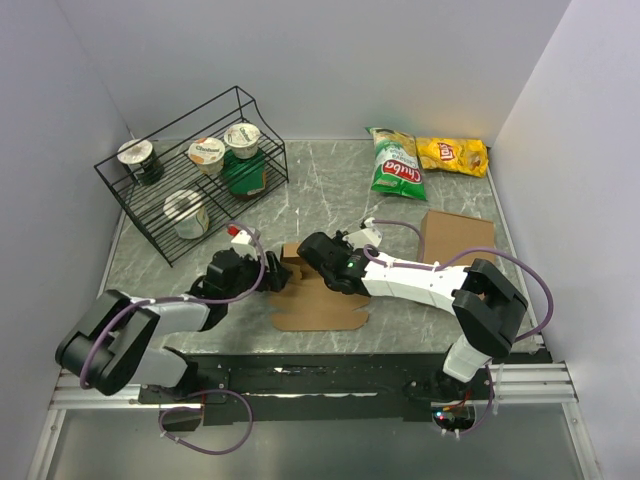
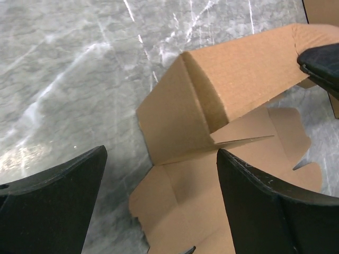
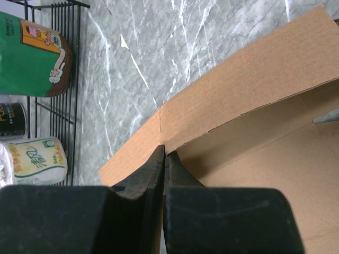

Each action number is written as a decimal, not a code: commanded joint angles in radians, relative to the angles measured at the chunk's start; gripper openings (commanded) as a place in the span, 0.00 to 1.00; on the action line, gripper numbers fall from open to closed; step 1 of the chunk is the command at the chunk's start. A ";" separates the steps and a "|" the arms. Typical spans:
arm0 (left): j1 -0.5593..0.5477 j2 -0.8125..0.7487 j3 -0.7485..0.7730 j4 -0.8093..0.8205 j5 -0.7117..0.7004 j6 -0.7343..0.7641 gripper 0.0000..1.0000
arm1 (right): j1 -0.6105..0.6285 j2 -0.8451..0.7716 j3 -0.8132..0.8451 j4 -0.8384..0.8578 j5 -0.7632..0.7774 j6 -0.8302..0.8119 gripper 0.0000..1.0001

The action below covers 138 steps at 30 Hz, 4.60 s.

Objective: Fold the paper box
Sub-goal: Fold the paper box at the center of the board.

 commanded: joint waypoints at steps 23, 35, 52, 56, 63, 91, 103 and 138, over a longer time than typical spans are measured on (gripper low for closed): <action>-0.121 0.250 -0.014 0.476 -0.349 0.048 0.54 | -0.007 0.051 0.057 -0.126 -0.021 -0.066 0.00; -0.207 0.250 0.015 0.346 -0.731 0.016 0.30 | -0.015 0.032 0.041 -0.175 0.006 -0.013 0.00; -0.299 0.303 0.156 0.102 -0.972 0.054 0.01 | -0.030 -0.017 0.027 -0.172 0.040 -0.079 0.00; -0.316 0.306 0.185 0.054 -0.972 0.071 0.01 | -0.030 -0.064 0.021 -0.154 0.045 -0.169 0.00; -0.316 0.273 0.229 -0.064 -0.917 0.048 0.01 | -0.032 -0.175 -0.016 -0.057 -0.009 -0.335 0.12; -0.118 0.074 0.498 -0.704 -0.250 0.148 0.01 | -0.198 -0.502 0.003 0.015 -0.762 -1.655 0.92; -0.103 -0.004 0.486 -0.809 -0.050 0.203 0.01 | -0.187 -0.457 -0.154 0.245 -0.851 -1.737 0.88; -0.079 -0.026 0.454 -0.731 0.011 0.178 0.18 | 0.100 -0.143 -0.177 0.429 -0.301 -2.110 0.02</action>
